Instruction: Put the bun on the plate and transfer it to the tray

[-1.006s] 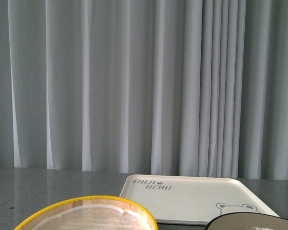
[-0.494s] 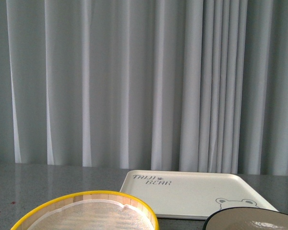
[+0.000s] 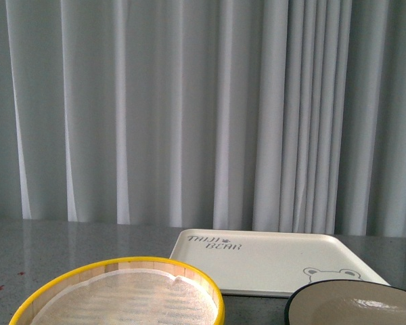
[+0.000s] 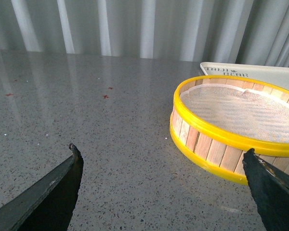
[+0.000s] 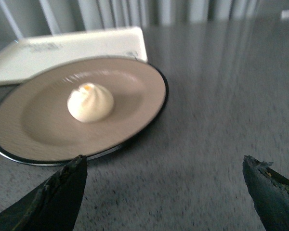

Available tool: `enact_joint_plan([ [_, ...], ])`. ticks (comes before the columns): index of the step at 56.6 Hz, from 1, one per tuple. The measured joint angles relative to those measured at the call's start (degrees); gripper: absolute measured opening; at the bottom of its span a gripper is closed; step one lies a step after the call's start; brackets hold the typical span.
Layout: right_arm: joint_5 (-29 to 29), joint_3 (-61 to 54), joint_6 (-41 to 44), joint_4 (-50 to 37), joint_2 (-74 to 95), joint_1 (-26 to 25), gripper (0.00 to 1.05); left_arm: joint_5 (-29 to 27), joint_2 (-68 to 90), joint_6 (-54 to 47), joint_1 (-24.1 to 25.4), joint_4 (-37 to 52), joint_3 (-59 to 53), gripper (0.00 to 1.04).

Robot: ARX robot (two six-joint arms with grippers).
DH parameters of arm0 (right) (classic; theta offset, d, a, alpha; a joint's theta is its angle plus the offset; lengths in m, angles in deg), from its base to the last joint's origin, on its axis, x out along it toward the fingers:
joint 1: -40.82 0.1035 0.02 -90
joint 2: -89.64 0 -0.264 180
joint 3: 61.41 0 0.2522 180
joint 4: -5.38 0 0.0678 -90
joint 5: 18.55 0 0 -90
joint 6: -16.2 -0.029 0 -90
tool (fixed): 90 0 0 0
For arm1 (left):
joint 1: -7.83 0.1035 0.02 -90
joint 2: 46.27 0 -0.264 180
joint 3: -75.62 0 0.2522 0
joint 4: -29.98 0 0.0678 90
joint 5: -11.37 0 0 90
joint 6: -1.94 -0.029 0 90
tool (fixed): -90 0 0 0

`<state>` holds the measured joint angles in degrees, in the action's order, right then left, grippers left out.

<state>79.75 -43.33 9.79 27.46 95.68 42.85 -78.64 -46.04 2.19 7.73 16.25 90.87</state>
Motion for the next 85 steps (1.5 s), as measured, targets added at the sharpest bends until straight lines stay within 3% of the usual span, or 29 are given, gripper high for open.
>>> enact_joint_plan([
  [4,-0.9,2.8,-1.1,0.5,5.9,-0.1,0.96,0.0,0.0,0.0,0.0,0.0,0.0,0.98],
  [9,-5.2,6.1,3.7,1.3,10.3,0.1,0.96,0.0,0.0,0.0,0.0,0.0,0.0,0.98],
  [12,-7.8,8.0,9.6,3.0,11.8,0.7,0.96,0.0,0.0,0.0,0.0,0.0,0.0,0.98],
  [15,-10.8,9.6,21.8,3.7,14.1,0.6,0.96,0.0,0.0,0.0,0.0,0.0,0.0,0.98],
  [22,-12.3,11.5,40.8,4.9,18.4,-0.8,0.96,0.0,0.0,0.0,0.0,0.0,0.0,0.98],
  [27,-12.4,12.0,59.5,5.7,21.8,-0.4,0.96,0.0,0.0,0.0,0.0,0.0,0.0,0.98],
  [35,-12.6,12.0,75.7,-1.0,27.2,0.9,0.96,0.0,0.0,0.0,0.0,0.0,0.0,0.98],
  [45,-15.3,9.4,87.8,-12.3,36.6,4.3,0.96,0.0,0.0,0.0,0.0,0.0,0.0,0.98],
  [60,-14.6,8.5,94.6,-31.1,53.4,8.7,0.96,0.0,0.0,0.0,0.0,0.0,0.0,0.98],
  [85,-14.7,11.0,96.3,-39.6,62.9,9.1,0.96,0.0,0.0,0.0,0.0,0.0,0.0,0.98],
])
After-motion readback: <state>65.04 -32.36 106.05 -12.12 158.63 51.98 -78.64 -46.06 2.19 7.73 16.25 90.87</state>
